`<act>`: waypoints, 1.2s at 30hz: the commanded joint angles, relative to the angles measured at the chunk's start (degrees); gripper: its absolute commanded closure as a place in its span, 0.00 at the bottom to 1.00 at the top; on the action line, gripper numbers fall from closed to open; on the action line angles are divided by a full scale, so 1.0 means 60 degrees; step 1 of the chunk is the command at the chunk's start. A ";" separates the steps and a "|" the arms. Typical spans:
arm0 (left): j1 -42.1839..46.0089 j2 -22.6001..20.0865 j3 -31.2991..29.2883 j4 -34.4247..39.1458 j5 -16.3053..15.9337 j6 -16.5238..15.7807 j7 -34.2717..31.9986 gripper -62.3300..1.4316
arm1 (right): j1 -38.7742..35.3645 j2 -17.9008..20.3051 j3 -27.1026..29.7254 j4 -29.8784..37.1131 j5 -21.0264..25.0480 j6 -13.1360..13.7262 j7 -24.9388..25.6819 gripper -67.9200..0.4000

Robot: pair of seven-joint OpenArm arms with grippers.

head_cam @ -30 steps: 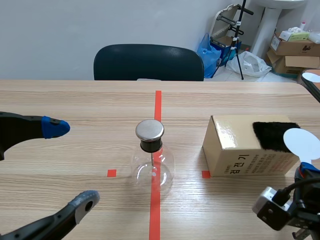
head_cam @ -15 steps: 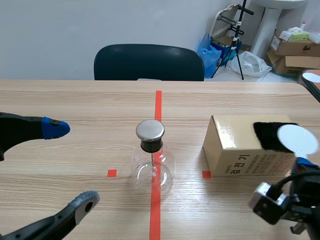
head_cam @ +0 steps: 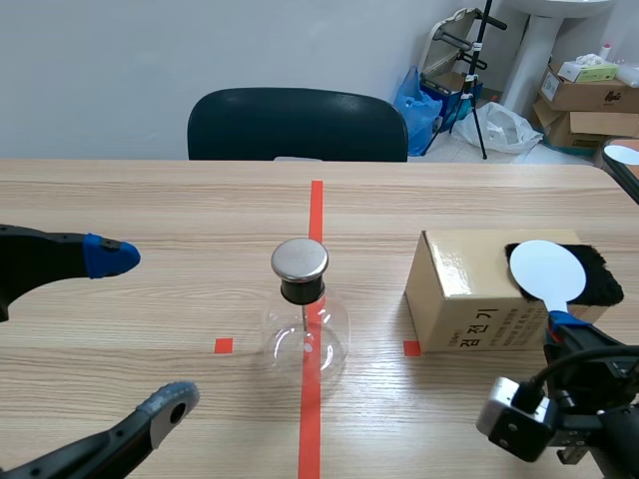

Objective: Do the electroscope experiment

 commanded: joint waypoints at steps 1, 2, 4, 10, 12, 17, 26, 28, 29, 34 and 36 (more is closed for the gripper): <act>-0.0007 0.0025 0.0062 0.0175 -0.0127 -0.0011 -0.0157 0.00 | -0.0022 0.0164 0.0164 0.0127 0.0124 0.0004 -0.0761 0.98; -0.0007 0.0025 0.0062 0.0175 -0.0127 -0.0011 -0.0157 0.00 | -0.0022 0.0175 0.0164 0.0127 0.0091 0.0004 -0.0459 0.98; -0.0007 0.0025 0.0062 0.0175 -0.0127 -0.0011 -0.0157 0.00 | 0.0022 0.0171 0.0164 0.0127 0.0047 0.0004 0.1035 0.98; -0.0007 0.0025 0.0062 0.0175 -0.0124 -0.0011 -0.0157 0.00 | 0.0000 0.0109 0.0171 0.0127 0.0047 0.0040 -0.0255 0.98; -0.0007 0.0025 0.0062 0.0175 -0.0124 -0.0011 -0.0153 0.00 | 0.0015 0.0113 0.0168 0.0127 -0.0069 0.0073 0.1144 0.98; -0.0007 0.0025 0.0062 0.0175 -0.0124 -0.0011 -0.0149 0.00 | 0.0033 0.0055 0.0171 0.0127 -0.0047 -0.0015 0.0106 0.98; -0.0007 0.0025 0.0062 0.0175 -0.0127 -0.0011 -0.0160 0.00 | 0.0015 0.0025 0.0171 0.0127 -0.0084 0.0109 0.0233 0.98; -0.0007 0.0025 0.0062 0.0175 -0.0127 -0.0011 -0.0164 0.00 | -0.0025 0.0036 0.0171 0.0127 -0.0073 0.0189 -0.0335 0.98; -0.0007 0.0025 0.0062 0.0175 -0.0127 -0.0011 -0.0164 0.00 | -0.0051 0.0044 0.0171 0.0127 -0.0076 0.0353 -0.0178 0.98; -0.0007 0.0025 0.0062 0.0175 -0.0127 -0.0011 -0.0237 0.00 | -0.0047 0.0025 0.0164 0.0157 -0.0084 0.0492 0.0557 0.98; -0.0007 0.0025 0.0062 0.0175 -0.0127 -0.0011 -0.0237 0.00 | -0.0047 0.0025 0.0164 0.0153 -0.0076 0.0506 -0.0612 0.98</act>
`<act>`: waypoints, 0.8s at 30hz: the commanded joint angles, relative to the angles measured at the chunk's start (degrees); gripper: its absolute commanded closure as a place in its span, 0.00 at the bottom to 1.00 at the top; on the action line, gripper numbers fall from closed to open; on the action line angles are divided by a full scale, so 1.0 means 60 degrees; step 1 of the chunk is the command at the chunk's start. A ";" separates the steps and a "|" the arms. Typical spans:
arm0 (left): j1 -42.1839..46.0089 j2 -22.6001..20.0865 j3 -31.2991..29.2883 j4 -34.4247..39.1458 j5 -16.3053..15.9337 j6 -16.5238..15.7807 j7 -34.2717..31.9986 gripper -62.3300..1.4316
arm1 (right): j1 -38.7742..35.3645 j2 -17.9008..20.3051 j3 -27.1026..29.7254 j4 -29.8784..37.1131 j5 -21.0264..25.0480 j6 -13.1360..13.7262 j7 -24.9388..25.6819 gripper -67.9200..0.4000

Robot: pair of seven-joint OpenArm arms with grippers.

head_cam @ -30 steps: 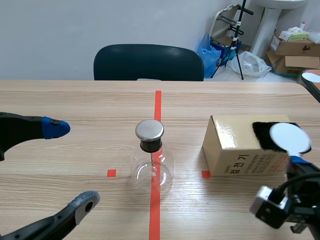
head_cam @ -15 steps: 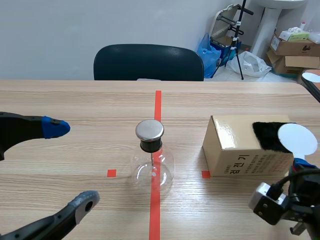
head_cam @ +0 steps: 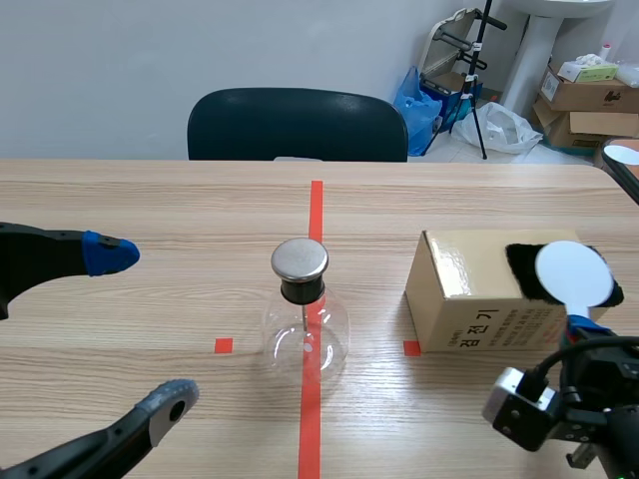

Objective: Do the electroscope experiment

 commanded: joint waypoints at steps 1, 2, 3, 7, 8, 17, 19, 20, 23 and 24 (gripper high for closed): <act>-0.0007 0.0025 0.0062 0.0175 -0.0131 -0.0011 -0.0135 0.00 | -0.0022 0.0109 0.0069 0.0106 0.0120 0.0066 -0.0688 0.98; -0.0007 0.0025 0.0062 0.0175 -0.0131 -0.0011 -0.0135 0.00 | -0.0022 0.0117 0.0069 0.0106 0.0106 0.0066 -0.0688 0.98; -0.0007 0.0025 0.0062 0.0175 -0.0131 -0.0011 -0.0135 0.00 | -0.0022 0.0131 0.0069 0.0106 0.0098 0.0066 -0.0484 0.98; -0.0007 0.0025 0.0062 0.0175 -0.0127 -0.0011 -0.0164 0.00 | -0.0018 0.0135 0.0066 0.0106 0.0102 0.0062 0.0947 0.98; -0.0007 0.0025 0.0062 0.0175 -0.0127 -0.0011 -0.0164 0.00 | -0.0022 0.0135 0.0066 0.0106 0.0102 0.0062 0.0984 0.98; -0.0007 0.0022 0.0062 0.0175 -0.0124 -0.0011 -0.0164 0.00 | 0.0007 0.0135 0.0066 0.0106 0.0102 0.0066 0.0670 0.98; -0.0007 0.0022 0.0062 0.0175 -0.0124 -0.0011 -0.0164 0.00 | 0.0007 0.0131 0.0066 0.0106 0.0102 0.0062 0.0849 0.98; -0.0007 0.0022 0.0062 0.0175 -0.0124 -0.0011 -0.0164 0.00 | 0.0007 0.0131 0.0069 0.0106 0.0106 0.0062 0.0827 0.98; -0.0007 0.0022 0.0062 0.0175 -0.0124 -0.0011 -0.0164 0.00 | 0.0007 0.0135 0.0069 0.0106 0.0106 0.0062 0.0736 0.98; -0.0007 0.0022 0.0062 0.0175 -0.0124 -0.0011 -0.0164 0.00 | 0.0007 0.0135 0.0069 0.0106 0.0106 0.0062 0.0736 0.98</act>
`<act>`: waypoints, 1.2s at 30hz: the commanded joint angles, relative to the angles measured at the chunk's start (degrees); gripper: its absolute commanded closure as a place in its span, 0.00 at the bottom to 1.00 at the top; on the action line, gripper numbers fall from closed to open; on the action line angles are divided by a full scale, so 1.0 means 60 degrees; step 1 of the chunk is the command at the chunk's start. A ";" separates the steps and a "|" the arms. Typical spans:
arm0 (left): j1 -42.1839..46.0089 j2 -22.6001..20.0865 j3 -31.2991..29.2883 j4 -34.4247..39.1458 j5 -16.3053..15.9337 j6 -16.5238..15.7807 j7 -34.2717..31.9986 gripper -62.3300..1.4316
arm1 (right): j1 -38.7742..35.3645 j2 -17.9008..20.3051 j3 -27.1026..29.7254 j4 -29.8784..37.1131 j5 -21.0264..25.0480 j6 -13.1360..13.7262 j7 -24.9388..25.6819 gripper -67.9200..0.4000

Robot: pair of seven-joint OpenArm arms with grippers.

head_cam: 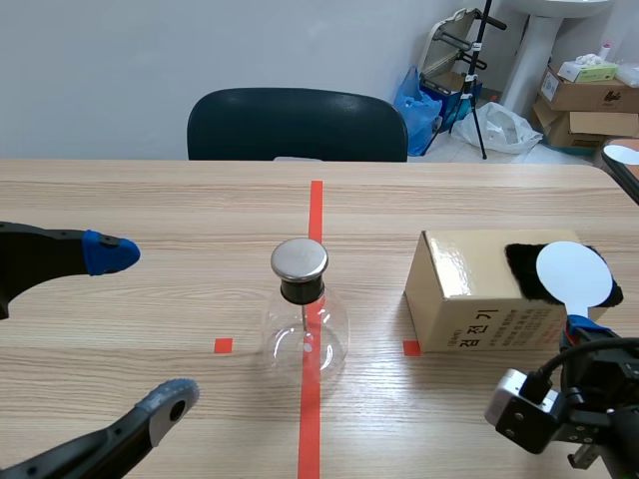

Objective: Do the electroscope experiment

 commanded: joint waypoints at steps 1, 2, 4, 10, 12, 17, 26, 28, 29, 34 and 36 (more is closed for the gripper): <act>-0.0007 0.0022 0.0062 0.0175 -0.0124 -0.0011 -0.0131 0.00 | 0.0007 0.0047 0.0011 0.0106 0.0000 0.0047 -0.0033 0.98; -0.0007 0.0022 0.0062 0.0175 -0.0124 -0.0011 -0.0131 0.00 | 0.0007 0.0047 0.0011 0.0109 -0.0007 0.0040 -0.0033 0.98; -0.0007 0.0022 0.0062 0.0175 -0.0124 -0.0011 -0.0131 0.00 | 0.0000 0.0051 0.0011 0.0128 -0.0025 -0.0015 -0.0098 0.98; -0.0007 0.0022 0.0062 0.0175 -0.0124 -0.0011 -0.0127 0.00 | -0.0262 0.0076 -0.0011 0.0801 -0.0084 -0.0142 -0.0426 0.98; -0.0007 0.0022 0.0062 0.0175 -0.0080 -0.0011 -0.0127 0.00 | -0.0390 0.0080 -0.0084 0.1206 -0.0229 -0.0138 -0.0707 0.98; -0.0007 0.0022 0.0062 0.0175 -0.0011 -0.0011 -0.0127 0.00 | -0.0605 0.0259 -0.0612 0.2080 -0.0623 -0.0135 -0.1315 0.98; -0.0015 0.0022 0.0069 0.0168 -0.0011 -0.0011 0.0069 0.00 | -0.0568 0.0827 -0.2401 0.3020 -0.1406 -0.0138 -0.3078 0.98; -0.0033 0.0022 0.0073 0.0120 0.0033 -0.0011 0.0142 0.00 | -0.0514 0.0874 -0.2783 0.3071 -0.1723 -0.0138 -0.3410 0.98; -0.0036 0.0022 0.0073 0.0084 0.0029 -0.0011 0.0259 0.03 | -0.0492 0.0874 -0.2947 0.3075 -0.1847 -0.0138 -0.3534 0.98; -0.0459 0.0011 0.0175 -0.0339 0.0025 -0.0011 0.1144 0.55 | -0.0229 0.0900 -0.3865 0.3071 -0.2415 -0.0131 -0.4244 0.98; -0.0841 -0.0091 0.0408 -0.0721 0.0025 -0.0011 0.1147 0.72 | -0.0091 0.0976 -0.4280 0.3071 -0.2444 -0.0127 -0.4557 0.98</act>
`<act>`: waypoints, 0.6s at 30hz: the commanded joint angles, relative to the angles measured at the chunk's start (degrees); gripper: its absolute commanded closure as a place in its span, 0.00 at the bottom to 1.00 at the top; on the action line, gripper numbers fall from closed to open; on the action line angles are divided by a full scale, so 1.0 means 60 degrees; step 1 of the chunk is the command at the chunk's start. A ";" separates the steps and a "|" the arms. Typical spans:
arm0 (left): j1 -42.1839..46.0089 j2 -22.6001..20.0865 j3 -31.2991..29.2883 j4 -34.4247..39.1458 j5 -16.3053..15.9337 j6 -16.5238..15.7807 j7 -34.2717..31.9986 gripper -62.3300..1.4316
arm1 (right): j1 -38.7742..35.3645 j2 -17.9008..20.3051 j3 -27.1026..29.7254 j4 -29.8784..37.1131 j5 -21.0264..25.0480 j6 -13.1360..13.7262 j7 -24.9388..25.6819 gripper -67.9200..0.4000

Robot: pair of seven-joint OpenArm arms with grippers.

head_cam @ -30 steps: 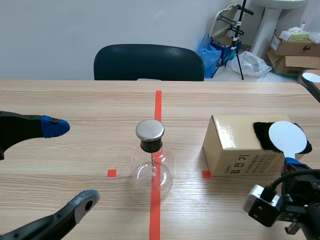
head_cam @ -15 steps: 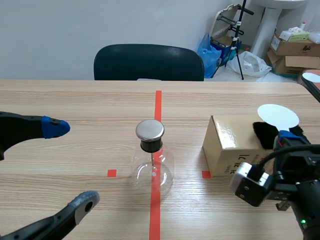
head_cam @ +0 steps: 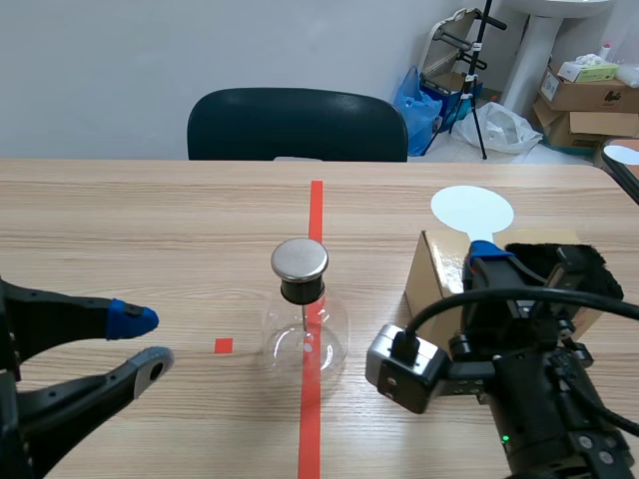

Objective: Do the electroscope experiment

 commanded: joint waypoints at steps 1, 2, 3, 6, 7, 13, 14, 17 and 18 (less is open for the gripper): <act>-0.0463 -0.0149 0.0342 -0.0353 -0.0120 -0.0011 -0.0142 0.80 | 0.0277 0.0178 -0.0226 0.0117 -0.0047 -0.0080 -0.0248 0.98; -0.0721 -0.0222 0.0532 -0.0601 -0.0120 -0.0011 -0.0142 0.87 | 0.0357 0.0200 -0.0430 0.0117 -0.0047 -0.0073 -0.0404 0.98; -0.0991 -0.0277 0.0721 -0.0874 -0.0106 -0.0011 -0.0146 0.93 | 0.0412 0.0208 -0.0612 0.0117 -0.0047 -0.0062 -0.0532 0.98; -0.1840 -0.0299 0.1308 -0.1810 0.0186 -0.0011 -0.0240 0.93 | 0.0488 0.0200 -0.1013 0.0117 -0.0047 0.0244 -0.0725 0.98; -0.2124 -0.0299 0.1530 -0.2131 0.0415 -0.0011 -0.0437 0.93 | 0.0506 0.0200 -0.1126 0.0117 -0.0047 0.0368 -0.0747 0.98; -0.3606 -0.0295 0.3060 -0.3920 0.1304 -0.0011 -0.1621 0.93 | 0.0510 0.0197 -0.1621 0.0113 -0.0047 0.0390 -0.0871 0.98; -0.3876 -0.0291 0.3279 -0.4211 0.1304 -0.0011 -0.1690 0.93 | 0.0506 0.0193 -0.1683 0.0113 -0.0047 0.0390 -0.0871 0.98; -0.4586 -0.0237 0.3625 -0.4976 0.1304 -0.0011 -0.1927 0.93 | 0.0477 0.0197 -0.1872 0.0106 -0.0047 0.0390 -0.0871 0.98; -0.4805 -0.0182 0.3668 -0.5202 0.1308 -0.0011 -0.1982 0.93 | 0.0477 0.0197 -0.1912 0.0102 -0.0047 0.0390 -0.0871 0.98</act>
